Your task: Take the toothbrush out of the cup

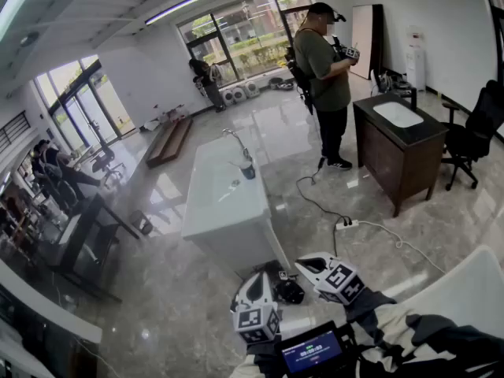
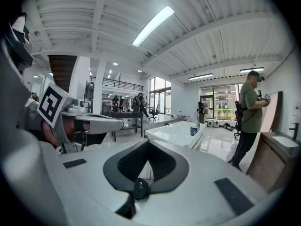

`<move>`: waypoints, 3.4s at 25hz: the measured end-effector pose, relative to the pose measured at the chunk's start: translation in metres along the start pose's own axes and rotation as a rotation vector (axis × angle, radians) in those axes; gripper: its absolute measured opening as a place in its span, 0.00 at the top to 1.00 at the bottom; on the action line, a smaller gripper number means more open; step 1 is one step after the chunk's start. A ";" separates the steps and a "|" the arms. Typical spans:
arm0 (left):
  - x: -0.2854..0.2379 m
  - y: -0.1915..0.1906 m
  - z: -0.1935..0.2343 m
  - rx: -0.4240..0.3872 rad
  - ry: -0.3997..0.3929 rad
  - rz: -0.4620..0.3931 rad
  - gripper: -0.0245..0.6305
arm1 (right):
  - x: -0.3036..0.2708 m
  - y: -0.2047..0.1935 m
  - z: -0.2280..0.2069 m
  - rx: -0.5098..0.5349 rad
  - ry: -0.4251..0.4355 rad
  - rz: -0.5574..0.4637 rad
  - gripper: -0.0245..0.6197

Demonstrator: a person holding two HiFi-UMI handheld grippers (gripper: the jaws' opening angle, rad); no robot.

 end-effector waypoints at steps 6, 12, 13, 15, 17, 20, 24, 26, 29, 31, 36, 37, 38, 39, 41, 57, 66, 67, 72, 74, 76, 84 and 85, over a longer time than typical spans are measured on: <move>-0.031 -0.006 0.010 0.006 -0.019 0.001 0.96 | -0.019 -0.008 -0.020 0.001 0.002 0.004 0.98; -0.089 -0.004 0.037 0.020 -0.074 0.011 0.96 | -0.058 -0.005 -0.053 0.006 -0.034 0.022 0.98; -0.100 -0.004 0.044 0.018 -0.087 0.015 0.96 | -0.067 -0.002 -0.060 0.005 -0.045 0.024 0.98; -0.122 0.001 0.060 0.013 -0.110 0.019 0.96 | -0.086 0.006 -0.074 0.005 -0.070 0.025 0.98; -0.140 0.011 0.077 0.014 -0.131 0.025 0.96 | -0.108 0.017 -0.084 0.005 -0.091 0.024 0.98; -0.170 0.026 0.103 0.008 -0.154 0.018 0.96 | -0.141 0.028 -0.099 0.005 -0.112 0.036 0.98; -0.204 0.033 0.130 0.000 -0.179 0.021 0.96 | -0.176 0.038 -0.118 0.015 -0.137 0.034 0.98; -0.218 0.031 0.137 -0.022 -0.187 0.027 0.96 | -0.188 0.034 -0.125 0.005 -0.142 0.048 0.98; -0.238 0.024 0.149 -0.032 -0.203 0.035 0.96 | -0.204 0.030 -0.134 0.008 -0.151 0.066 0.98; -0.249 0.020 0.155 -0.017 -0.216 0.044 0.96 | -0.212 0.027 -0.139 0.007 -0.158 0.083 0.98; -0.265 0.020 0.155 -0.001 -0.249 0.066 0.96 | -0.219 0.032 -0.149 -0.015 -0.165 0.097 0.98; -0.269 0.020 0.157 0.001 -0.249 0.070 0.96 | -0.222 0.034 -0.152 -0.013 -0.164 0.095 0.98; -0.273 0.019 0.159 0.003 -0.249 0.074 0.96 | -0.226 0.034 -0.155 -0.010 -0.165 0.094 0.98; -0.278 0.019 0.161 0.003 -0.248 0.076 0.96 | -0.229 0.034 -0.159 -0.007 -0.167 0.094 0.98; -0.289 0.018 0.165 0.001 -0.243 0.079 0.96 | -0.238 0.032 -0.170 -0.011 -0.162 0.095 0.98; -0.460 0.046 0.191 -0.025 -0.073 0.086 0.96 | -0.345 0.044 -0.338 0.001 0.014 0.037 0.98; -0.536 0.058 0.207 -0.005 0.035 0.079 0.96 | -0.394 0.045 -0.412 0.021 0.125 0.033 0.98; -0.542 0.058 0.210 -0.005 0.044 0.077 0.96 | -0.402 0.043 -0.419 0.025 0.134 0.035 0.98; -0.561 0.058 0.229 0.006 0.092 0.078 0.96 | -0.435 0.042 -0.439 0.032 0.174 0.040 0.98; -0.559 0.059 0.237 0.010 0.108 0.080 0.96 | -0.442 0.045 -0.437 0.035 0.188 0.041 0.98; -0.556 0.060 0.241 0.020 0.116 0.083 0.96 | -0.446 0.050 -0.435 0.040 0.192 0.037 0.98; -0.540 0.058 0.253 0.038 0.145 0.090 0.96 | -0.456 0.051 -0.428 0.026 0.162 0.040 0.98; -0.536 0.056 0.256 0.039 0.153 0.092 0.96 | -0.459 0.050 -0.425 0.025 0.169 0.038 0.98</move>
Point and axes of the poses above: the fingertips, and each gripper's own axes: x backward along the fingers, z to its left, y out of its top, the point moved 8 cm from there along x, backward along the fingers, and after that the axes turned 6 degrees about x, right-handed, at the moved point
